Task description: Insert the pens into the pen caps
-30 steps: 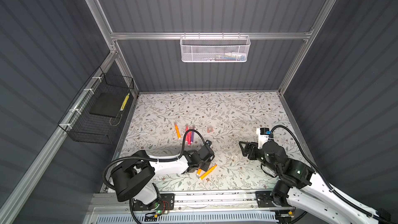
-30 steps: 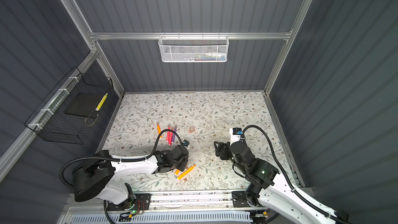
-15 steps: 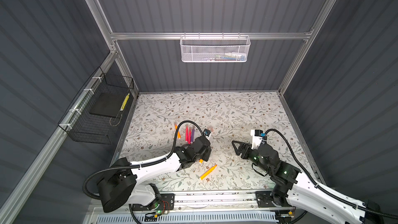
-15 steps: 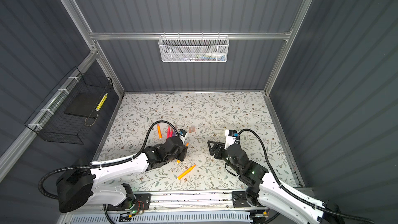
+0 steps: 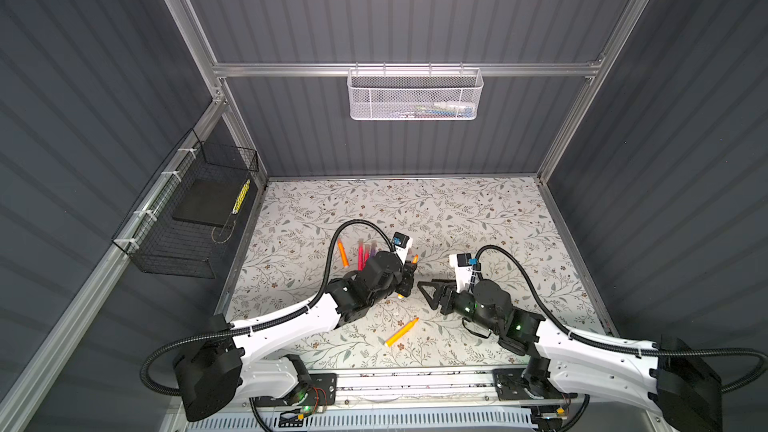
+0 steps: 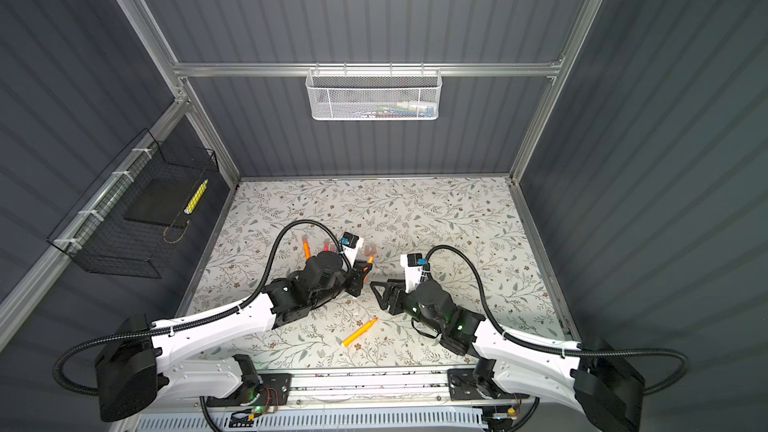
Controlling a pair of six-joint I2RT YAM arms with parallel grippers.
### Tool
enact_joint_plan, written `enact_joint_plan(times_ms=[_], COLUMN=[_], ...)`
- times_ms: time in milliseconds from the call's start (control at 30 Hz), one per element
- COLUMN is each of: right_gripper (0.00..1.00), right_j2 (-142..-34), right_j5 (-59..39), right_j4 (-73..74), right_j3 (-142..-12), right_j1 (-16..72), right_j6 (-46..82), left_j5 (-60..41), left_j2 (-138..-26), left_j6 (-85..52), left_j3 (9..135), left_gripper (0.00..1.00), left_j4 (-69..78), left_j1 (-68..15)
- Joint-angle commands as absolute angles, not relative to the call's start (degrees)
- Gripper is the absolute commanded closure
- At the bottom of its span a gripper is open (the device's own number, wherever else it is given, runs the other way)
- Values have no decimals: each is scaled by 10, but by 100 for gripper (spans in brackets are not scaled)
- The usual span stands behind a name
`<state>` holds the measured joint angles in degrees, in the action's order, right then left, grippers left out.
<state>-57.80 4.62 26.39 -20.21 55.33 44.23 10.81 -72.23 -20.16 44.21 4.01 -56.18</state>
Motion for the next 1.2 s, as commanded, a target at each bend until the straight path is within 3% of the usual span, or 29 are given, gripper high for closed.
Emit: enact_joint_plan(times_ms=[0, 567, 767, 867, 933, 1033, 1167], right_gripper=[35, 51, 68, 78, 82, 87, 89], right_j2=[-607, -712, -722, -726, -730, -738, -757], right_j5=[37, 36, 41, 45, 55, 72, 97], right_j4=[328, 443, 450, 450, 443, 396, 321], right_j3=[-224, -237, -238, -235, -234, -246, -257], right_j1=[558, 559, 559, 559, 558, 555, 547], right_j6=[428, 452, 458, 462, 470, 490, 512], left_j5=[83, 33, 37, 44, 56, 106, 189], left_j2=[-713, -692, -705, -710, -709, -702, -677], left_j6=[-214, -248, -251, -249, -249, -253, -264], left_j3=[450, 413, 414, 413, 411, 407, 391], left_gripper=[100, 100, 100, 92, 78, 49, 39], left_j4=[58, 109, 115, 114, 110, 85, 46], left_j1=[-560, -560, -559, -559, -559, -559, -559])
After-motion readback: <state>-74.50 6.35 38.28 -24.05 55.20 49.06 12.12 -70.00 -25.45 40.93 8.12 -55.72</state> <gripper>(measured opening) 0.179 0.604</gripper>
